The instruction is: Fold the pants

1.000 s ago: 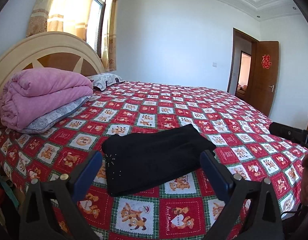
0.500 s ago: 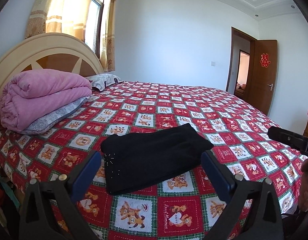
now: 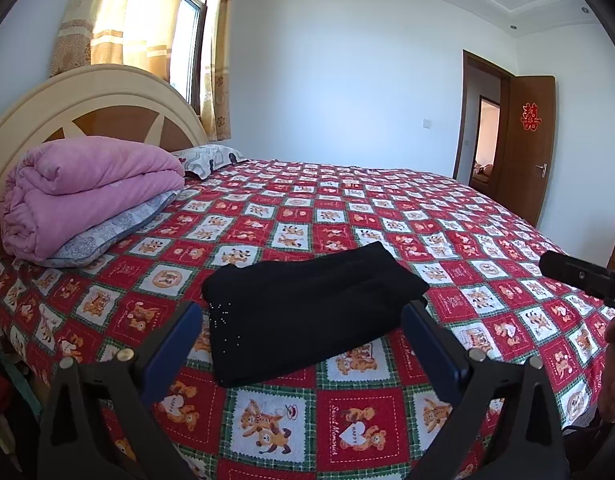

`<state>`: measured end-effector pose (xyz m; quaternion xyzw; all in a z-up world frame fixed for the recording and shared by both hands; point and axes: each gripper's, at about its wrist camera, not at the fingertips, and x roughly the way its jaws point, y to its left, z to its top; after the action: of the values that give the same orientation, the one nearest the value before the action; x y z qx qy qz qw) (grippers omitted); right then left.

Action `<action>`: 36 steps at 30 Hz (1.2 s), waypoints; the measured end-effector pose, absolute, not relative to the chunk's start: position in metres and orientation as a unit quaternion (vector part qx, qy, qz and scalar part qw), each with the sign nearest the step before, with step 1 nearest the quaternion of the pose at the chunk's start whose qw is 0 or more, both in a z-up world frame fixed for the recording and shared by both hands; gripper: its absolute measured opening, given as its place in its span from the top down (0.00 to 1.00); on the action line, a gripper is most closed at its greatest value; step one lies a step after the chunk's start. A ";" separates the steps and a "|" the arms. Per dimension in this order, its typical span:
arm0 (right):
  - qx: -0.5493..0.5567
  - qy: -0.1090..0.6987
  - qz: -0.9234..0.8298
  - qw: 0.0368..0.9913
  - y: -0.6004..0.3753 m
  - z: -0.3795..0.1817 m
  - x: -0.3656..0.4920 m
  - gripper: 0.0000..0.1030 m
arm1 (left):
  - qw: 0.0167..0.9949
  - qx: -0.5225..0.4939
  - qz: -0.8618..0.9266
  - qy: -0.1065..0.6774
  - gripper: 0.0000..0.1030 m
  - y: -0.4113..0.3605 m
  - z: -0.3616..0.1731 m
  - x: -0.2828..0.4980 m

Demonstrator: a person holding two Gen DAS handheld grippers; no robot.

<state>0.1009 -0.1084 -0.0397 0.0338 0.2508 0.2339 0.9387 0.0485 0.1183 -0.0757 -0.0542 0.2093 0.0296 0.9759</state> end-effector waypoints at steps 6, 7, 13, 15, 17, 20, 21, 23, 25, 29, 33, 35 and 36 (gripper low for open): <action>0.034 0.251 0.234 0.939 -0.109 -0.040 0.101 0.34 | 0.976 -0.046 0.034 0.209 0.00 0.117 -0.076 0.048; 0.035 0.251 0.233 0.939 -0.109 -0.040 0.101 0.34 | 0.976 -0.046 0.034 0.209 0.00 0.117 -0.076 0.048; 0.036 0.247 0.230 0.940 -0.112 -0.041 0.098 0.34 | 0.976 -0.040 0.043 0.210 0.00 0.117 -0.073 0.048; 0.036 0.246 0.230 0.941 -0.113 -0.041 0.096 0.34 | 0.976 -0.039 0.044 0.210 0.00 0.117 -0.072 0.048; 0.035 0.244 0.229 0.942 -0.112 -0.040 0.095 0.34 | 0.977 -0.039 0.046 0.206 0.00 0.118 -0.071 0.047; 0.033 0.242 0.228 0.942 -0.111 -0.039 0.093 0.34 | 0.976 -0.051 0.045 0.205 0.00 0.119 -0.068 0.048; 0.032 0.241 0.228 0.943 -0.111 -0.038 0.092 0.34 | 0.975 -0.058 0.042 0.211 0.00 0.121 -0.068 0.049; 0.030 0.240 0.227 0.943 -0.110 -0.038 0.091 0.34 | 0.974 -0.067 0.042 0.213 0.00 0.121 -0.068 0.050; 0.030 0.240 0.227 0.943 -0.110 -0.038 0.090 0.34 | 0.974 -0.066 0.040 0.214 0.00 0.119 -0.068 0.050; 0.030 0.242 0.226 0.943 -0.109 -0.039 0.090 0.34 | 0.974 -0.058 0.042 0.215 0.00 0.115 -0.069 0.050; 0.030 0.245 0.226 0.942 -0.108 -0.041 0.090 0.34 | 0.973 -0.057 0.053 0.215 0.00 0.116 -0.070 0.050; 0.030 0.246 0.226 0.942 -0.107 -0.042 0.090 0.34 | 0.973 -0.061 0.057 0.215 0.00 0.118 -0.071 0.050; 0.030 0.247 0.226 0.942 -0.107 -0.043 0.090 0.34 | 0.974 -0.064 0.054 0.212 0.00 0.119 -0.072 0.049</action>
<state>0.0899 -0.1070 -0.0429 0.0302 0.2470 0.2258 0.9419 0.0488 0.1194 -0.0717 -0.0637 0.2124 0.0541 0.9736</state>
